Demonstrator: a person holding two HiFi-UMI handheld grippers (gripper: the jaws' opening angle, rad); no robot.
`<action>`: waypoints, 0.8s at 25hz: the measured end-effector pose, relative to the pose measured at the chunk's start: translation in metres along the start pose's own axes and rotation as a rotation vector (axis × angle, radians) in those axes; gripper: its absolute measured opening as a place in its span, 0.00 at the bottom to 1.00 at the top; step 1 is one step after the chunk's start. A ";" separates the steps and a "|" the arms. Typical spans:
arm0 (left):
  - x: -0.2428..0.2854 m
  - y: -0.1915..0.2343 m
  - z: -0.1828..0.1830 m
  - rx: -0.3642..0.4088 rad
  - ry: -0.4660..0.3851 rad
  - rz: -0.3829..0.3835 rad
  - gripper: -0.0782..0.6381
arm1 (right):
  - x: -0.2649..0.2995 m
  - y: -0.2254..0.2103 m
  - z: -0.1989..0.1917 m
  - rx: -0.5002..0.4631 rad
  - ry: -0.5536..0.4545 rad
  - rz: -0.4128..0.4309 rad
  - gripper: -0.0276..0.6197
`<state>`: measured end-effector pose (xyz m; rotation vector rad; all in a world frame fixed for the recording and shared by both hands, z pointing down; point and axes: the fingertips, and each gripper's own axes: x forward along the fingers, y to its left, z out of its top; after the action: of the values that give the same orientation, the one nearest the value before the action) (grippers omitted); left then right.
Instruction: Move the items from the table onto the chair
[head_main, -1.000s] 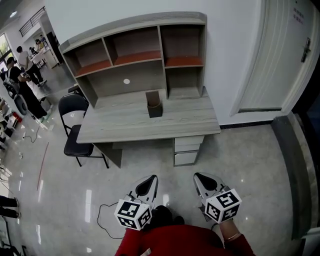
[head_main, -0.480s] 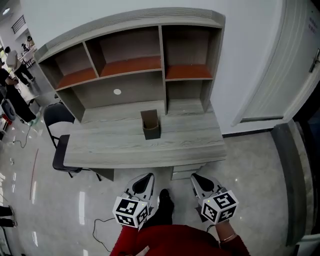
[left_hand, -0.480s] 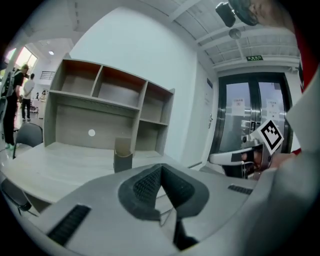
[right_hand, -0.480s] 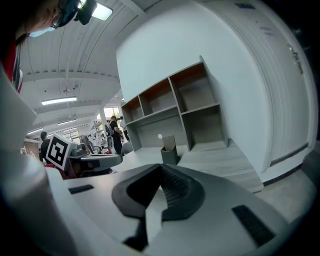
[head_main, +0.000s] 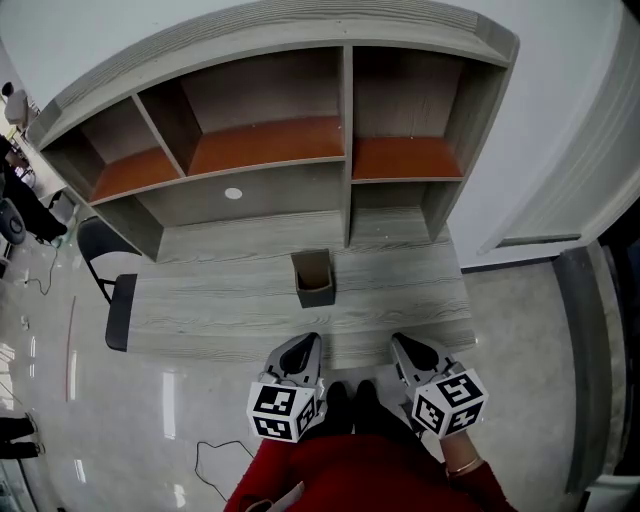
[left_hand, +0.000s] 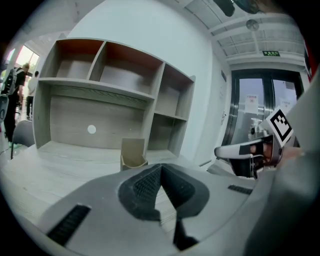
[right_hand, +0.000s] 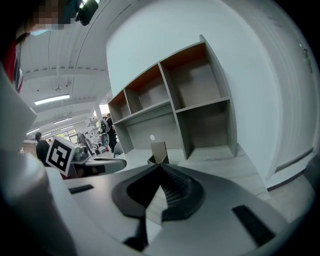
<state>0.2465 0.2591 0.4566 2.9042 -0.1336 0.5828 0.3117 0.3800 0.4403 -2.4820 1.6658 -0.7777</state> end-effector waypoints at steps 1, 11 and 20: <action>0.004 0.003 0.001 -0.007 0.002 0.006 0.12 | 0.006 -0.003 0.002 -0.004 0.005 0.007 0.06; 0.023 0.062 -0.004 -0.015 0.098 0.016 0.14 | 0.080 -0.008 -0.002 -0.187 0.113 0.172 0.06; 0.078 0.099 -0.050 0.074 0.291 -0.154 0.49 | 0.170 -0.004 -0.037 -0.183 0.229 0.356 0.61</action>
<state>0.2878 0.1673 0.5475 2.8242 0.1518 0.9888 0.3484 0.2410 0.5376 -2.1643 2.2688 -0.9266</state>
